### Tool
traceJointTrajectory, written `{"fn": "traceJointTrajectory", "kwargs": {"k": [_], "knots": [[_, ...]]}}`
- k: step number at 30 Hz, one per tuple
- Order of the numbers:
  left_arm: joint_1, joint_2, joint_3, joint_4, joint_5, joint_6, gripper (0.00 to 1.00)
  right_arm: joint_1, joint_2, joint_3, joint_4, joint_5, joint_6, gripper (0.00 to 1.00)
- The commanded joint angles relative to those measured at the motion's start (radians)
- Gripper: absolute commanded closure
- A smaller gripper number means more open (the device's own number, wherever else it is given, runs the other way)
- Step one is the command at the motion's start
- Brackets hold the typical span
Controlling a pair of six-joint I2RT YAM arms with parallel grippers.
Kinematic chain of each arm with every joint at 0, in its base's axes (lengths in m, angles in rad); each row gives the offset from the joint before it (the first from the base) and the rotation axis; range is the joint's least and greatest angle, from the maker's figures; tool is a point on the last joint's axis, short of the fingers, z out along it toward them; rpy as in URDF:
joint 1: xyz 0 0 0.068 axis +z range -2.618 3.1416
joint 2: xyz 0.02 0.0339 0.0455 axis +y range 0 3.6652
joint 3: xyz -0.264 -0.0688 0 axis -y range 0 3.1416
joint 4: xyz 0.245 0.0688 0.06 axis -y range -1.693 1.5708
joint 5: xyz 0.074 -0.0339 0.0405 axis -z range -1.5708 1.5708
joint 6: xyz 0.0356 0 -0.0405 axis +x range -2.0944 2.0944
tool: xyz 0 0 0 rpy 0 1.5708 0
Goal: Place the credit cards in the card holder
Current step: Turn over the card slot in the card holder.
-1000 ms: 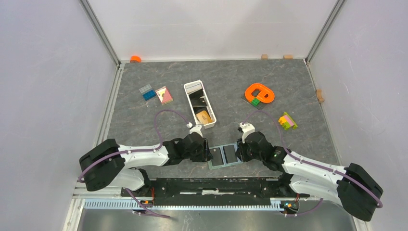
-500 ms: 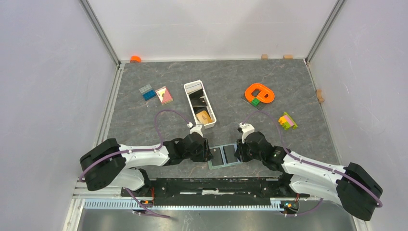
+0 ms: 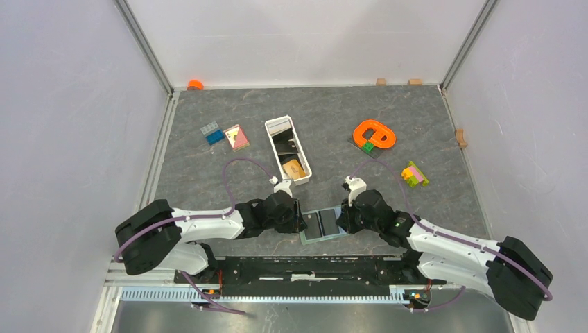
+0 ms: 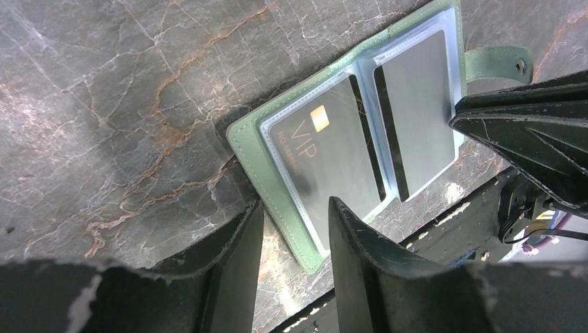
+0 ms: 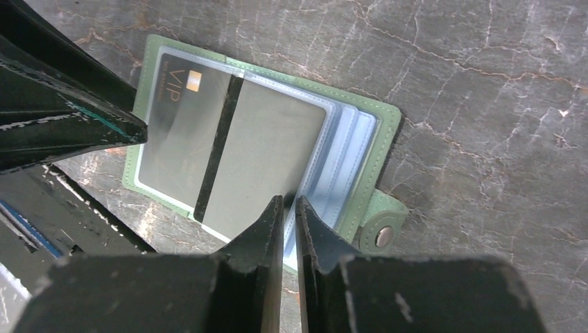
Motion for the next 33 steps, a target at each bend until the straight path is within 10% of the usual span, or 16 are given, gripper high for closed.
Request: {"fn": "traceJointTrajectory", "kwargs": {"k": [1,33], "knots": [[0.005,0.012,-0.004,0.010,0.001,-0.023,0.54,-0.002,-0.030,0.000,0.057,-0.036,0.012,0.85],[0.014,0.004,-0.040,0.069,0.014,-0.036,0.55,0.049,0.051,0.007,0.288,-0.172,0.039,0.77]]}}
